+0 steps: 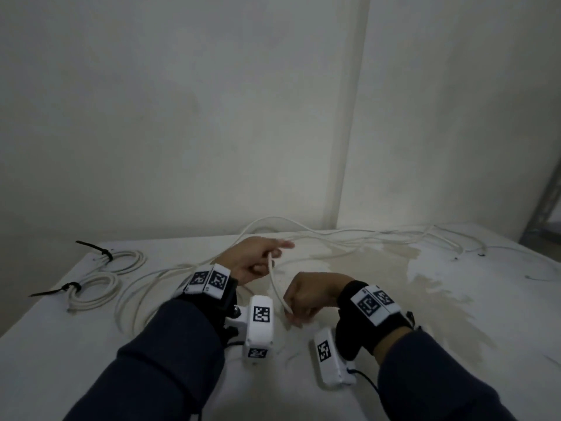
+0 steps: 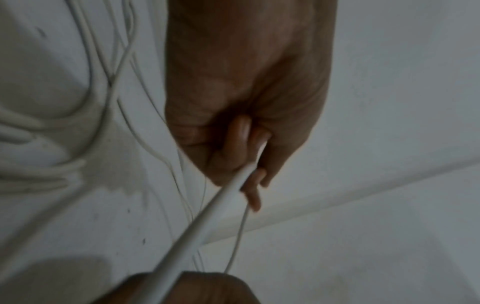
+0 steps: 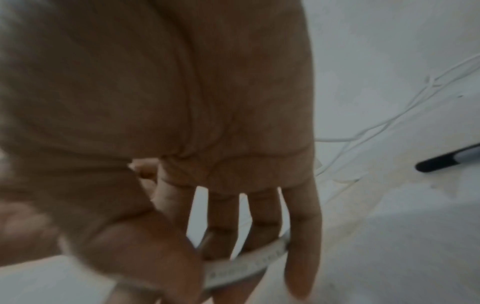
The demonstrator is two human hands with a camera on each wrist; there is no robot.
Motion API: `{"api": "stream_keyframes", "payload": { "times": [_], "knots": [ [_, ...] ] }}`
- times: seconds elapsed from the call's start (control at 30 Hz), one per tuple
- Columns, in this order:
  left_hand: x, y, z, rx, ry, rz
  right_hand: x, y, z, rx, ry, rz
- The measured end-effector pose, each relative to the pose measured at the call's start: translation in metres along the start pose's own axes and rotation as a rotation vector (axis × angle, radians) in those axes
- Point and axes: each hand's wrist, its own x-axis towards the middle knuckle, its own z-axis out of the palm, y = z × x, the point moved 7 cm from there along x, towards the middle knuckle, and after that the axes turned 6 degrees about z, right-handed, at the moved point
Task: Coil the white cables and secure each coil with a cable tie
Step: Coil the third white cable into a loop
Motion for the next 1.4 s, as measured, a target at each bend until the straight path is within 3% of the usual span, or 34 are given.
{"api": "stream_keyframes", "payload": {
  "times": [0.07, 0.13, 0.2, 0.37, 0.5, 0.6, 0.7, 0.73, 0.83, 0.97, 1.07, 1.23, 1.4],
  "knots": [
    [0.003, 0.006, -0.022, -0.200, 0.183, 0.173, 0.000, 0.008, -0.020, 0.124, 0.179, -0.021],
    [-0.002, 0.001, -0.043, -0.344, 0.324, 0.243, 0.002, 0.025, -0.042, 0.505, 0.375, -0.017],
    [-0.009, -0.010, -0.055, -0.395, 0.348, 0.222, 0.009, 0.043, -0.052, 0.946, 0.439, 0.004],
    [-0.035, -0.032, -0.059, -0.162, 0.092, 0.057, 0.033, 0.045, -0.049, 1.410, 0.359, 0.040],
    [-0.056, -0.038, -0.059, 0.145, -0.201, -0.117, 0.058, 0.038, -0.052, 1.528, 0.380, 0.013],
    [-0.058, -0.032, -0.068, 0.314, -0.230, -0.176, 0.060, 0.031, -0.058, 1.566, 0.409, -0.026],
    [-0.048, -0.012, -0.081, 0.783, -0.073, -0.103, 0.052, 0.008, -0.058, 1.375, 0.378, -0.054],
    [-0.043, -0.007, -0.082, 0.816, -0.005, -0.081, 0.048, -0.003, -0.054, 1.282, 0.328, -0.073],
    [-0.031, -0.002, -0.069, 0.612, 0.093, -0.066, 0.037, -0.036, -0.040, 1.038, 0.163, -0.168],
    [-0.032, -0.004, -0.039, 0.438, -0.026, -0.126, 0.030, -0.056, -0.030, 0.795, 0.063, -0.230],
    [-0.033, -0.003, -0.047, 0.471, 0.018, -0.088, 0.029, -0.047, -0.031, 0.599, 0.140, -0.165],
    [-0.036, 0.006, -0.103, 0.643, 0.467, 0.054, 0.025, -0.017, -0.027, 0.129, 0.226, 0.048],
    [-0.050, -0.016, -0.121, 0.681, 0.435, -0.064, 0.006, 0.010, -0.018, -0.165, 0.222, 0.201]
  ]
}}
